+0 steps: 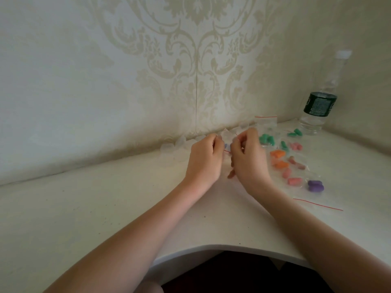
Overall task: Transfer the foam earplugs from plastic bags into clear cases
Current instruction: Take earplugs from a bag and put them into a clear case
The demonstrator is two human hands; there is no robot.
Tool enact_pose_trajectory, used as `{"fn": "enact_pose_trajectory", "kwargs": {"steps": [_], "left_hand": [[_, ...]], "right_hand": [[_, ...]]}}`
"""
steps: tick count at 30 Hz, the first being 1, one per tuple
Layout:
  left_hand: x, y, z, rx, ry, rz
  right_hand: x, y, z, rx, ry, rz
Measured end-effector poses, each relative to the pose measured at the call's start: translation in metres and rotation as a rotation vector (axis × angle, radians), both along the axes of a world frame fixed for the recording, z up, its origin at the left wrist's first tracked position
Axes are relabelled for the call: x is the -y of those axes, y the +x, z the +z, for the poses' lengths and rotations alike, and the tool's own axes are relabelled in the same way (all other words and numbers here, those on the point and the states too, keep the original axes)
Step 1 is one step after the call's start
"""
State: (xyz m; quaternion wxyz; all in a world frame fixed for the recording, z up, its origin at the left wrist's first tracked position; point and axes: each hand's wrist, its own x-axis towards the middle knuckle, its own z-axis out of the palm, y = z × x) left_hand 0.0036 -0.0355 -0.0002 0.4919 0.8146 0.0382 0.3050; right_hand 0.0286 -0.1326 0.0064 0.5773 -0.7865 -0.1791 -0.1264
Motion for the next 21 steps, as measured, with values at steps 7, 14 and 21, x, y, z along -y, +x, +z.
{"fn": "enact_pose_trajectory", "kwargs": {"steps": [7,14,21], "left_hand": [[-0.013,0.001,0.000,0.138,0.174,0.033],[-0.011,-0.005,0.002,0.174,0.379,-0.113],[-0.025,0.003,-0.003,-0.004,0.534,-0.117]], "right_hand": [[0.011,0.012,-0.002,0.325,-0.335,0.013],[0.017,0.016,0.005,0.182,-0.290,0.005],[0.019,0.014,0.013,-0.112,-0.063,0.188]]}}
